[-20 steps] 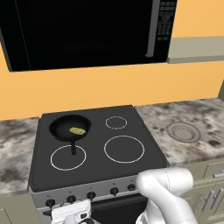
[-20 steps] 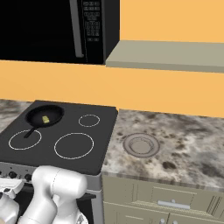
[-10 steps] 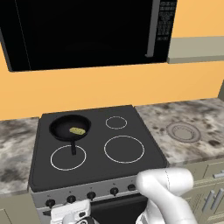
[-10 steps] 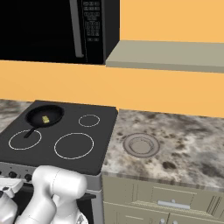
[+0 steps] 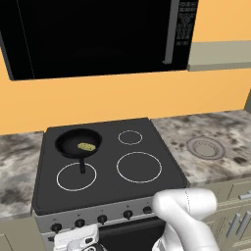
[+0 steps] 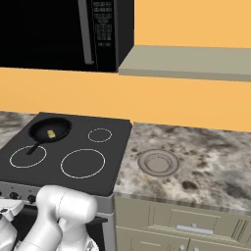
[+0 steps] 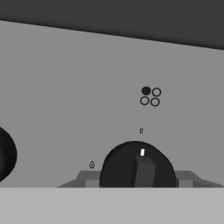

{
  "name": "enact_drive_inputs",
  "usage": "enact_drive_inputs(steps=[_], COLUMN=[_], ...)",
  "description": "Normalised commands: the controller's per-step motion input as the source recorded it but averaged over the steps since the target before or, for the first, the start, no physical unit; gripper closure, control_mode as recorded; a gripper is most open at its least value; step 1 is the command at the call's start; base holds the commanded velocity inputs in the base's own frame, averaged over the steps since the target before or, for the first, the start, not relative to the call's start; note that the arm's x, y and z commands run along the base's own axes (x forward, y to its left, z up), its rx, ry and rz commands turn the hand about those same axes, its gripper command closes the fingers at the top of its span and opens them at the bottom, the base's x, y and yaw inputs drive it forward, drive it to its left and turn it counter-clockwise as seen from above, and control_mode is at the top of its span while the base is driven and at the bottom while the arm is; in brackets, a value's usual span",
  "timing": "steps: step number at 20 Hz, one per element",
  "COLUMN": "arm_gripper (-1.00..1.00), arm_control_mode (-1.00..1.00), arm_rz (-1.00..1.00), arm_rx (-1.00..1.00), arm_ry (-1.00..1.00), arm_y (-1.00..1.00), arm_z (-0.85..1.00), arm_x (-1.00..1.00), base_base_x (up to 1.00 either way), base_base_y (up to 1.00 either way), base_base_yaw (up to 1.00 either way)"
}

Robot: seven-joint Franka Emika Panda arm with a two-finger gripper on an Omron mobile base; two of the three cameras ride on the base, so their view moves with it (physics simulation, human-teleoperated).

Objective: Pick up the butter stick and place it in the pan. Then turn on the burner for the pan.

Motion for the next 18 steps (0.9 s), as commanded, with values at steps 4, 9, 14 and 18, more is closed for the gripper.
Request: enact_drive_inputs(steps=[4,9,14,18], arm_gripper=[1.00,1.00,1.00,1.00], arm_control_mode=[-1.00,-1.00,-1.00,-1.00], arm_rz=[0.00,0.00,-0.01,-0.05], arm_rx=[-0.15,-0.26,-0.32,-0.32], arm_ry=[0.00,0.00,0.00,0.00], arm_y=[0.16,0.04,0.11,0.11], arm_z=[0.00,0.00,0.00,0.00], arm_x=[-0.23,-0.38,-0.35,-0.40], base_base_x=[0.00,0.00,0.00,0.00], base_base_y=[0.00,0.00,0.00,0.00], base_base_yaw=[0.00,0.00,0.00,0.00])
